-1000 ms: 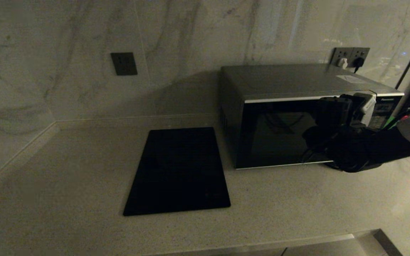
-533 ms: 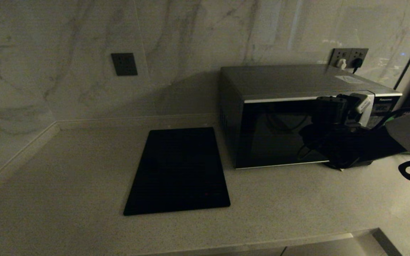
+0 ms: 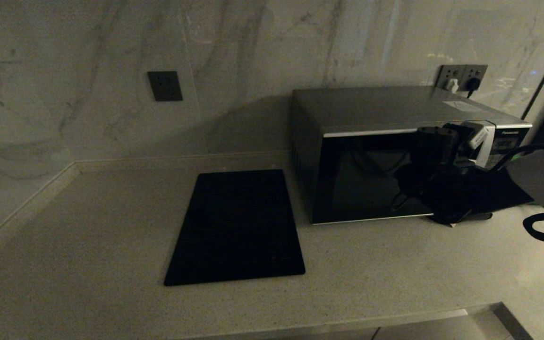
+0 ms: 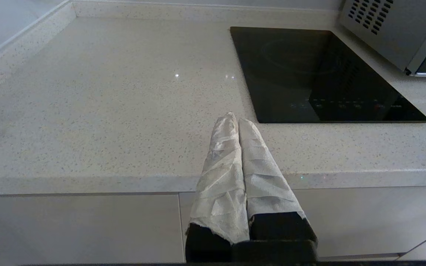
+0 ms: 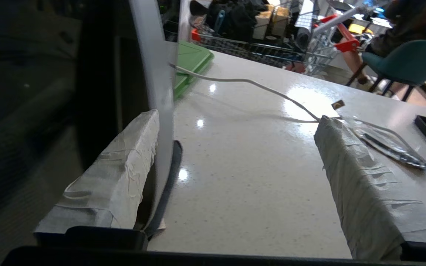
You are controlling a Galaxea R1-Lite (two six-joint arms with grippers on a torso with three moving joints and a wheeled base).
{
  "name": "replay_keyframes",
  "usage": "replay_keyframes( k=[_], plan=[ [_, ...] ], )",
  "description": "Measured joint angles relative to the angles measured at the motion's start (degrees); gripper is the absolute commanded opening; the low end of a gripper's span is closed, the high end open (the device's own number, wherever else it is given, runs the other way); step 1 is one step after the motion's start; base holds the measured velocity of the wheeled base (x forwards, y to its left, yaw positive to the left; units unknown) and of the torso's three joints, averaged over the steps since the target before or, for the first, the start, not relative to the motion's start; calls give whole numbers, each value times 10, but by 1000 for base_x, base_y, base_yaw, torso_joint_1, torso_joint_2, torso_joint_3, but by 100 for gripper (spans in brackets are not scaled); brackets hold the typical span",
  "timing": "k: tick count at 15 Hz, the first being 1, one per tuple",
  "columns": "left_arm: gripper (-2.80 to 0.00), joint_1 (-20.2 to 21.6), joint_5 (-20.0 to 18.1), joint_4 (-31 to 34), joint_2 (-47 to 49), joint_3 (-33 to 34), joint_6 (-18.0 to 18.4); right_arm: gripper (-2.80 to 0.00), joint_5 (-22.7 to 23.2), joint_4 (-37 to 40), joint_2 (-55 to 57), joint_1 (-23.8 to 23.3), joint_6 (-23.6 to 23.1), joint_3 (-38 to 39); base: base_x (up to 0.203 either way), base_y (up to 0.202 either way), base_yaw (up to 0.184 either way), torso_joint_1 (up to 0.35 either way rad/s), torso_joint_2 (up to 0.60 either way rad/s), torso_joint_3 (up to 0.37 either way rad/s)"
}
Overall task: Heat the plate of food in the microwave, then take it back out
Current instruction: Open the microwave oven
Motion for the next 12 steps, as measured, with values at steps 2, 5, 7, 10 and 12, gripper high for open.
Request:
replay_keyframes(
  k=[2,5,7,10,12],
  plan=[
    [-280,0,0,0,0,0,0,0,5,-15,0,13,-5,8,0,0,0,0,0,0],
    [-280,0,0,0,0,0,0,0,3,-21,-2,26,-8,19,0,0,0,0,0,0],
    [-280,0,0,0,0,0,0,0,2,-22,-1,27,-9,21,0,0,0,0,0,0],
    [-280,0,0,0,0,0,0,0,1,-21,0,24,-10,21,0,0,0,0,0,0],
    [-280,0,0,0,0,0,0,0,1,-21,1,21,-9,27,0,0,0,0,0,0]
  ],
)
